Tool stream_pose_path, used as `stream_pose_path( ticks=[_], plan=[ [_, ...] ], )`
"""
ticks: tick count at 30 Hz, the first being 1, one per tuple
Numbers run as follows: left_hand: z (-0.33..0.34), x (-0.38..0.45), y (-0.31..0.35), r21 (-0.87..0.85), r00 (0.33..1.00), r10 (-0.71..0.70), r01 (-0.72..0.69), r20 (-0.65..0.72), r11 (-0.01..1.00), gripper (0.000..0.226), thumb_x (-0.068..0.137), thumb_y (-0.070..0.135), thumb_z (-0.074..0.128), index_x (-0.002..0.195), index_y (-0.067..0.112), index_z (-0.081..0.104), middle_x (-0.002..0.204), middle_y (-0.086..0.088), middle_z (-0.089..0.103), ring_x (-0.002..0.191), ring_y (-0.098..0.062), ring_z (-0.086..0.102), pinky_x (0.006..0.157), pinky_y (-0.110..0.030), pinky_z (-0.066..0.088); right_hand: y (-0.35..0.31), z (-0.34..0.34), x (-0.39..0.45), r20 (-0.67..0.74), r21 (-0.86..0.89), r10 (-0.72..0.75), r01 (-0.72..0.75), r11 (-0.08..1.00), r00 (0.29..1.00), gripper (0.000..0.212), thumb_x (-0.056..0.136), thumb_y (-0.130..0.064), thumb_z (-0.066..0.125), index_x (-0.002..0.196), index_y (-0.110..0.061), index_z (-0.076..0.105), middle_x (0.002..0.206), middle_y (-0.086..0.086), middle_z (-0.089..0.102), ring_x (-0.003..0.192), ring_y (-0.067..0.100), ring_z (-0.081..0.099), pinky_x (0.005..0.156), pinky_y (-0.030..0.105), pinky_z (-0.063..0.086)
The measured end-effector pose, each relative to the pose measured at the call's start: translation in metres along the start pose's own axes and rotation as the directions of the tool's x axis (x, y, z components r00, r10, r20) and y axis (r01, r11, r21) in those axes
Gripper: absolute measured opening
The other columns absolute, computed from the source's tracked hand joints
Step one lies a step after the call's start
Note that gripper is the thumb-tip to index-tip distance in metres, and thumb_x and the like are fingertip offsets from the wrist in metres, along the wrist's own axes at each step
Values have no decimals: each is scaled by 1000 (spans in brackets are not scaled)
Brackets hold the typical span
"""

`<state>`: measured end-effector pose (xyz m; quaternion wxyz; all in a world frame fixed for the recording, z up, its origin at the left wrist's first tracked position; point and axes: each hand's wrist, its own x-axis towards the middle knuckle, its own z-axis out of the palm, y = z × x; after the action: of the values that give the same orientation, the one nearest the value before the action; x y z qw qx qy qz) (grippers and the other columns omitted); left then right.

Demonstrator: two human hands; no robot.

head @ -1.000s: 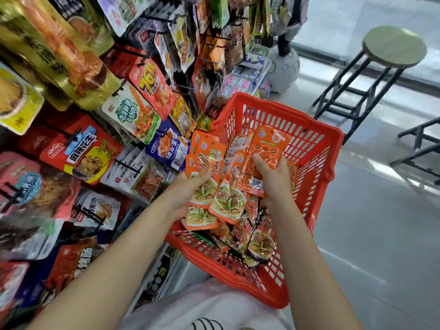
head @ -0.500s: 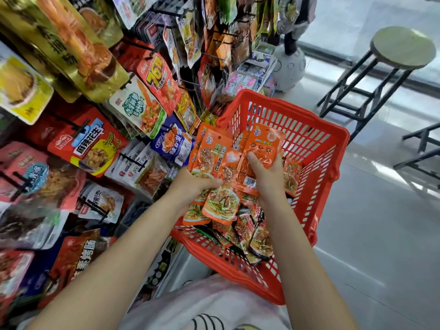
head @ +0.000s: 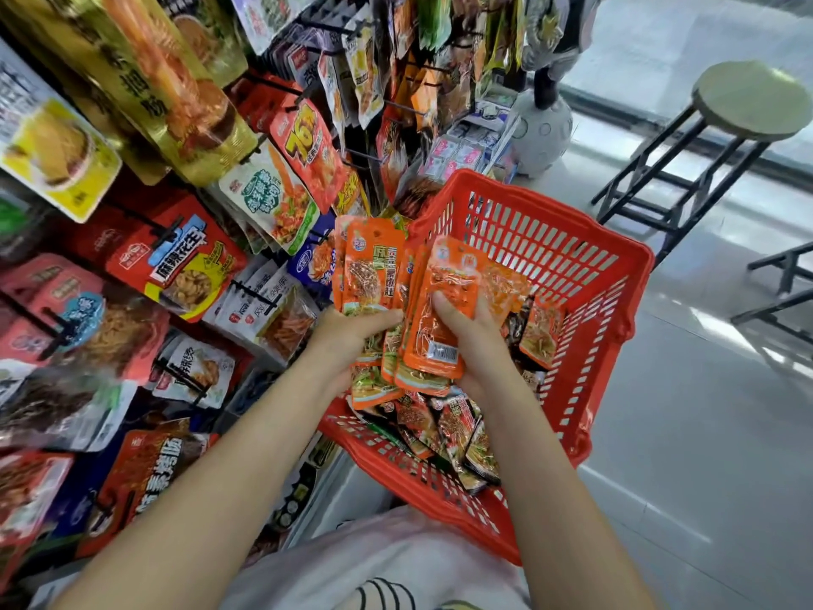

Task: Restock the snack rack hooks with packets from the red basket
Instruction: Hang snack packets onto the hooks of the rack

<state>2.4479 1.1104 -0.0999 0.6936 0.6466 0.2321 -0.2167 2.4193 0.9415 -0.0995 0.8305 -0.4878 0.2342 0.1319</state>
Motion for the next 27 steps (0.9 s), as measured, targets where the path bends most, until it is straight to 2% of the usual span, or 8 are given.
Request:
stream_pose_path(
  ticks=[3, 7, 10, 13, 16, 19, 22, 27],
  plan=[
    [6, -20, 16, -87, 997, -37, 43, 73, 995, 51, 73, 38, 88, 117, 19, 69, 103, 1, 79, 102, -23, 73, 99, -51, 53, -1, 7, -5, 1, -48, -55, 55, 997, 999, 50, 92, -21, 71, 137, -23, 49, 122, 9, 71, 109, 31, 69, 96, 59, 53],
    [14, -43, 32, -162, 978, -64, 98, 201, 982, 61, 73, 48, 72, 125, 16, 67, 111, -9, 77, 101, -27, 74, 92, -45, 57, -5, 39, -18, 19, -261, -267, 262, 929, 964, 45, 94, -28, 68, 135, -23, 51, 120, -1, 71, 109, 18, 69, 98, 46, 54],
    [9, -62, 57, -274, 959, -14, 94, 281, 957, 45, 77, 43, 66, 113, 18, 71, 104, -8, 78, 90, -23, 76, 76, -36, 61, -14, 73, -27, 124, -589, -545, 503, 632, 829, 48, 102, -49, 43, 141, -21, 47, 128, -1, 59, 121, 15, 55, 105, 41, 45],
    [-4, -86, 90, -304, 957, 92, -4, 276, 953, 37, 76, 38, 65, 107, 19, 72, 97, -6, 78, 84, -21, 76, 69, -32, 61, -38, 101, -30, 229, -795, -671, 533, 289, 705, 75, 96, -63, 20, 153, -17, 34, 136, 8, 46, 128, 23, 39, 109, 44, 31],
    [-24, -112, 125, -295, 952, 245, -184, 185, 938, 40, 78, 29, 80, 115, 19, 70, 106, -10, 77, 92, -26, 76, 75, -38, 62, -70, 138, -42, 325, -720, -698, 646, 256, 639, 77, 94, -66, 25, 157, -22, 27, 133, 4, 43, 125, 17, 39, 105, 34, 30],
    [-46, -141, 165, -303, 902, 421, -377, 94, 875, 46, 73, 24, 78, 118, 20, 71, 113, -13, 75, 102, -33, 73, 87, -48, 59, -105, 183, -65, 391, -536, -726, 781, 320, 566, 61, 92, -64, 41, 137, -22, 44, 121, -5, 49, 115, 12, 47, 101, 31, 39],
    [-67, -180, 205, -280, 824, 564, -530, 53, 801, 40, 73, 19, 76, 113, 17, 72, 104, -14, 77, 92, -32, 75, 74, -43, 62, -136, 229, -97, 428, -343, -744, 854, 391, 513, 38, 92, -54, 58, 113, -23, 50, 106, -6, 56, 96, 8, 57, 83, 27, 48],
    [-102, -241, 246, -256, 715, 699, -674, 5, 692, 33, 70, 25, 80, 103, 19, 77, 102, -12, 78, 87, -28, 76, 67, -37, 62, -173, 282, -149, 504, -137, -778, 925, 355, 374, 24, 92, -25, 69, 91, -11, 51, 75, -14, 47, 65, -12, 51, 63, 7, 38]
  ],
)
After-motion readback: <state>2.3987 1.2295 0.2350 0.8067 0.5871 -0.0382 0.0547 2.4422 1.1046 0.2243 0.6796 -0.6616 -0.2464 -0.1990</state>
